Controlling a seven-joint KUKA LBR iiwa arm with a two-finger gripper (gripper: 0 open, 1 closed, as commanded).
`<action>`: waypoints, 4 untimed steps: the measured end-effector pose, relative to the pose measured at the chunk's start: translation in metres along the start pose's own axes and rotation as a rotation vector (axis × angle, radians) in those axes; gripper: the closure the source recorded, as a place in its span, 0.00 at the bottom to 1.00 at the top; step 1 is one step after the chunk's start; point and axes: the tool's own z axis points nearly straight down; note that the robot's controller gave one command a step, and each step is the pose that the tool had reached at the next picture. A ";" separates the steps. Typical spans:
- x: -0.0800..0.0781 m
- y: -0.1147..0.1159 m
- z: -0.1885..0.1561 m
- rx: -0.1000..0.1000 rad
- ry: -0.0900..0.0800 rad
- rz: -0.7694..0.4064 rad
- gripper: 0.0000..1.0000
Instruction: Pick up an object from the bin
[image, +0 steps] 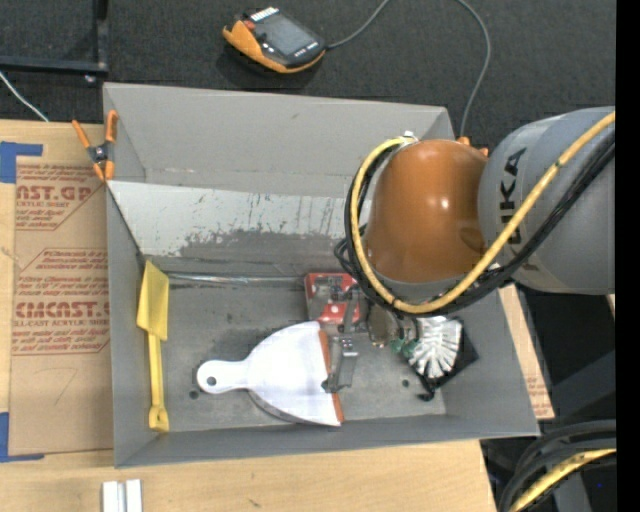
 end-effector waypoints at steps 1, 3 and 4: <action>-0.001 -0.001 -0.005 -0.001 -0.008 0.002 0.00; -0.002 0.076 0.067 -0.001 -0.003 0.028 0.00; 0.010 0.063 0.108 -0.004 -0.007 0.157 0.00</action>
Offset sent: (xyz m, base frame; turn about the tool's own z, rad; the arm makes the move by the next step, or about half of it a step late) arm -0.0002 0.0795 -0.1432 0.0619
